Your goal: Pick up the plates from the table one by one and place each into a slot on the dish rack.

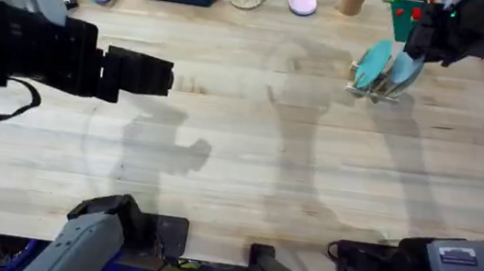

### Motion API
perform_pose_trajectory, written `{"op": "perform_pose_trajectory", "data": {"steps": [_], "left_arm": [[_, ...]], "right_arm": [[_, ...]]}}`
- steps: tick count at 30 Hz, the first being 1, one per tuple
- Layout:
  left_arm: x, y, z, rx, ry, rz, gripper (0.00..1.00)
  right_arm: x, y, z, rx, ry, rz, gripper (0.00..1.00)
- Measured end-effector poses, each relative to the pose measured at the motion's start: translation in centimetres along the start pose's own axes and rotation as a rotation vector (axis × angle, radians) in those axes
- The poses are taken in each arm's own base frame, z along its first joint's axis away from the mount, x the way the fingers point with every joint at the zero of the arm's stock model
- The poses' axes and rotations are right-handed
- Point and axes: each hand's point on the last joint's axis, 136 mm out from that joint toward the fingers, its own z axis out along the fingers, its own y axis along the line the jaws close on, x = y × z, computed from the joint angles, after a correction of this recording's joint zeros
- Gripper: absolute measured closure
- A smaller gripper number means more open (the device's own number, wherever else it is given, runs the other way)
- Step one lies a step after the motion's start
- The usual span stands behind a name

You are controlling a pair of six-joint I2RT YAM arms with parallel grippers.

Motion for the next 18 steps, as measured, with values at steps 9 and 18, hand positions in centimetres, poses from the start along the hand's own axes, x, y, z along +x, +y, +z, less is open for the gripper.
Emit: {"op": "perform_pose_trajectory", "data": {"steps": [9,18], "left_arm": [[0.0,0.0,0.0,0.000,0.000,0.000,0.007],[0.0,0.0,0.0,0.000,0.000,0.000,0.007]], "right_arm": [[0.5,0.5,2.1,0.008,0.049,-0.014,0.973],[1.1,0.9,3.7,0.016,0.088,-0.025,0.973]]}}
